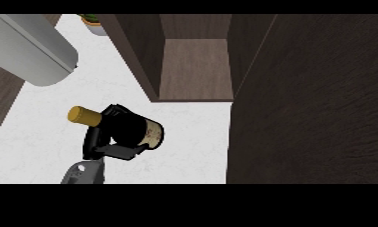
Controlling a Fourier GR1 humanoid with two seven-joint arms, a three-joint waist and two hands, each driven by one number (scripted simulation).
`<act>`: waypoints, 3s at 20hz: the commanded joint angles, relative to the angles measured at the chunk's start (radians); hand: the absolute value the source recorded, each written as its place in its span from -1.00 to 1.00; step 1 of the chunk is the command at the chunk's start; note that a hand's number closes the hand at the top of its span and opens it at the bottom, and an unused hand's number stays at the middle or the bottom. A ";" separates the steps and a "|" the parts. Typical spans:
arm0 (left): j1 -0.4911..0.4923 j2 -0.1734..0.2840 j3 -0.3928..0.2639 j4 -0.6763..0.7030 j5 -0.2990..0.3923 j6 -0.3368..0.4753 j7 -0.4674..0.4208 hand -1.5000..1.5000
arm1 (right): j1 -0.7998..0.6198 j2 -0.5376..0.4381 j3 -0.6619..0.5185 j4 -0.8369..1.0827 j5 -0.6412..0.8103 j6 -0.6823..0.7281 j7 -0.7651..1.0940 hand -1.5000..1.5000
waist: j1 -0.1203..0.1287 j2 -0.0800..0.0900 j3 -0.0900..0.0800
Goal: Pick up the wine, place it into the cabinet and close the cabinet
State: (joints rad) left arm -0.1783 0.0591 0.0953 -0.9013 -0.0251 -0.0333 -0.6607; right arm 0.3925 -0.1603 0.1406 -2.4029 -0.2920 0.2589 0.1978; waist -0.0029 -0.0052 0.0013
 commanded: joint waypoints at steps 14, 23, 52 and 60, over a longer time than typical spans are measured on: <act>-0.176 -0.058 -0.302 -0.205 -0.083 0.345 0.448 1.00 | 0.115 0.024 0.044 -0.176 -0.015 0.010 0.027 -1.00 | -0.023 0.002 -0.002; -0.246 -0.057 -0.392 -0.223 -0.038 0.462 0.557 1.00 | 0.065 0.006 -0.025 -0.100 -0.065 0.033 0.000 -1.00 | -0.029 0.005 -0.002; -0.326 -0.006 -0.405 -0.034 -0.142 0.720 0.741 1.00 | 0.042 -0.019 -0.039 -0.044 -0.113 0.112 -0.048 -1.00 | -0.112 0.027 -0.003; -0.330 -0.046 -0.400 -0.036 -0.138 0.799 0.716 1.00 | 0.025 -0.011 -0.024 -0.026 -0.092 0.112 -0.053 -1.00 | -0.124 0.034 -0.005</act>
State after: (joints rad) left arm -0.2774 0.0616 -0.3449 -1.1148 -0.2022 0.8726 -0.0215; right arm 0.4165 -0.1628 0.1183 -2.3704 -0.3313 0.3774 0.1109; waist -0.0840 -0.0100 0.0160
